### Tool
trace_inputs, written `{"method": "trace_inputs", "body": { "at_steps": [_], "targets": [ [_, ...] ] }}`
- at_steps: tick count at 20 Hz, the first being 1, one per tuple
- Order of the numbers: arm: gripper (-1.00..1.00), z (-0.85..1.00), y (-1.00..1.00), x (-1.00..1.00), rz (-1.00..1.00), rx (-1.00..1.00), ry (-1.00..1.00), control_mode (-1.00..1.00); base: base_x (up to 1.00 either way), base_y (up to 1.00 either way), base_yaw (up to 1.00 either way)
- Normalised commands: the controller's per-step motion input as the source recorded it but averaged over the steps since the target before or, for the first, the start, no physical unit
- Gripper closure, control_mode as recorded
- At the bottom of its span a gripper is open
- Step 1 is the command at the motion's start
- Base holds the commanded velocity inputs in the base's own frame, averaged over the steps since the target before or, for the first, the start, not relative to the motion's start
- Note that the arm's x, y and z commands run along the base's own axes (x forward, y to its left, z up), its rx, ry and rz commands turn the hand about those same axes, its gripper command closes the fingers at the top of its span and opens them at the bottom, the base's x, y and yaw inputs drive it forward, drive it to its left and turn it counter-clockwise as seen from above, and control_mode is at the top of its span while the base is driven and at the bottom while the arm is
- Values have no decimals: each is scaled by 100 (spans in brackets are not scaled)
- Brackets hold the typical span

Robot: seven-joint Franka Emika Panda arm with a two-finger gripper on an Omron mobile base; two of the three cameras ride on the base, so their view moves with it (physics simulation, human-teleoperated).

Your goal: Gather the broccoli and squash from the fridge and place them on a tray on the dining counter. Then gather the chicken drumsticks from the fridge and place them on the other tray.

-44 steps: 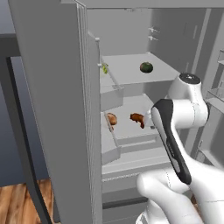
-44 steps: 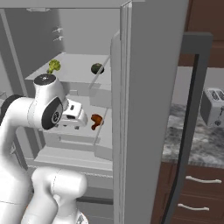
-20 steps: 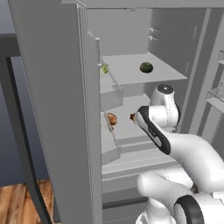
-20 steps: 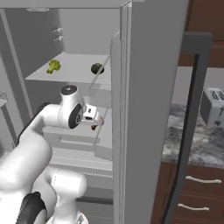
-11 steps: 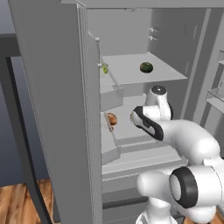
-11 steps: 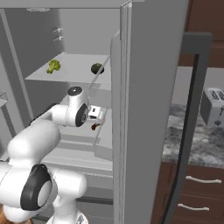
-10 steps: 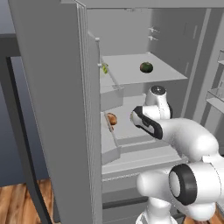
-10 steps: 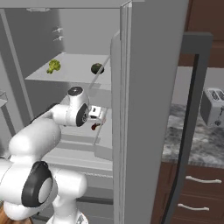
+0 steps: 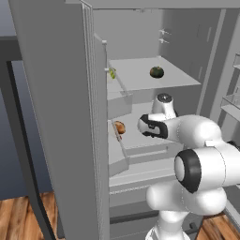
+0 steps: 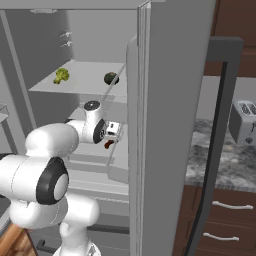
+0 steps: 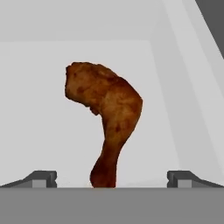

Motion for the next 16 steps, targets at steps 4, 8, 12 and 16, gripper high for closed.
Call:
{"method": "trace_inputs", "body": {
  "at_steps": [4, 8, 12, 16],
  "targets": [
    [-100, -31, 0, 30, -1, -2, 0, -100, 0, 0, 0],
    [-100, -27, -1, 31, 0, -1, 0, -100, 0, 0, 0],
    [-100, -21, -1, 26, 0, 0, 0, -100, 0, 0, 0],
    [-100, -22, -1, 21, 0, 0, 0, -100, 0, 0, 0]
  ]
}}
